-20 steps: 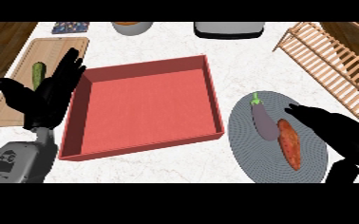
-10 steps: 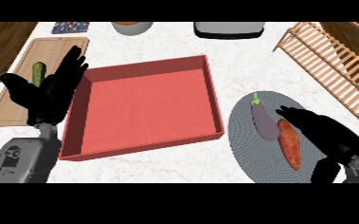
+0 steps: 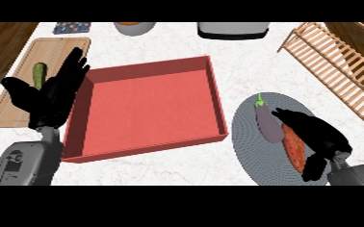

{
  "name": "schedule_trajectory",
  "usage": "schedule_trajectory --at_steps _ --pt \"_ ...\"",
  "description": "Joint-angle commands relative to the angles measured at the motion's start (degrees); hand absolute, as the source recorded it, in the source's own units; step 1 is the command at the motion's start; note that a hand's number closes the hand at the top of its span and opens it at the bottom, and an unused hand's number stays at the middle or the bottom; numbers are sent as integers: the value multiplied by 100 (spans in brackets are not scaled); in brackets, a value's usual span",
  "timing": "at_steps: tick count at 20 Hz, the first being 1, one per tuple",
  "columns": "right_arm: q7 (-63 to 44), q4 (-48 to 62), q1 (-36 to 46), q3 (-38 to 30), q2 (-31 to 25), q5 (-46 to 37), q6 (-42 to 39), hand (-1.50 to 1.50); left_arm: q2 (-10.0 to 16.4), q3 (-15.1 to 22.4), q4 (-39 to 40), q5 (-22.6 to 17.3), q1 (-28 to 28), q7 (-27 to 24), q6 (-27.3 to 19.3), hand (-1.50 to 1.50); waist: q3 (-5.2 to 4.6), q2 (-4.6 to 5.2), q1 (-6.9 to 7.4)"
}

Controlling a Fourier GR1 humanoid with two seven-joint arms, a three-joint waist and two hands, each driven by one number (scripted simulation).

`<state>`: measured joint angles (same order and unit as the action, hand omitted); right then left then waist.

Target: Pick the sweet potato from the placemat and place it in the tiered shelf

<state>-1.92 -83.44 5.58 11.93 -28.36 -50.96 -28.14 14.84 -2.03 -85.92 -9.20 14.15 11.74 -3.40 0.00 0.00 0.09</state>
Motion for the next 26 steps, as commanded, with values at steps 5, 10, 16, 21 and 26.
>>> schedule_trajectory --at_steps 5,10,16,21,26 --pt "717 1003 -74 31 174 -555 512 150 -86 -104 86 177 90 59 122 0 1 3 -13" --pt "868 806 39 285 322 -947 922 150 138 -403 -179 -93 -3 307 341 0 1 -4 -2" --pt "591 -146 -700 707 844 -1200 1330 150 84 -366 -240 -26 -32 401 347 0 -1 -19 -45" --pt "-223 -1625 -1554 1736 1368 -1711 1247 150 -167 -222 -207 137 -231 175 183 0 -6 -37 -82" --pt "-400 -2691 -2280 1999 1445 -1621 1467 150 -150 -323 174 206 177 -8 200 0 -3 -9 -103"
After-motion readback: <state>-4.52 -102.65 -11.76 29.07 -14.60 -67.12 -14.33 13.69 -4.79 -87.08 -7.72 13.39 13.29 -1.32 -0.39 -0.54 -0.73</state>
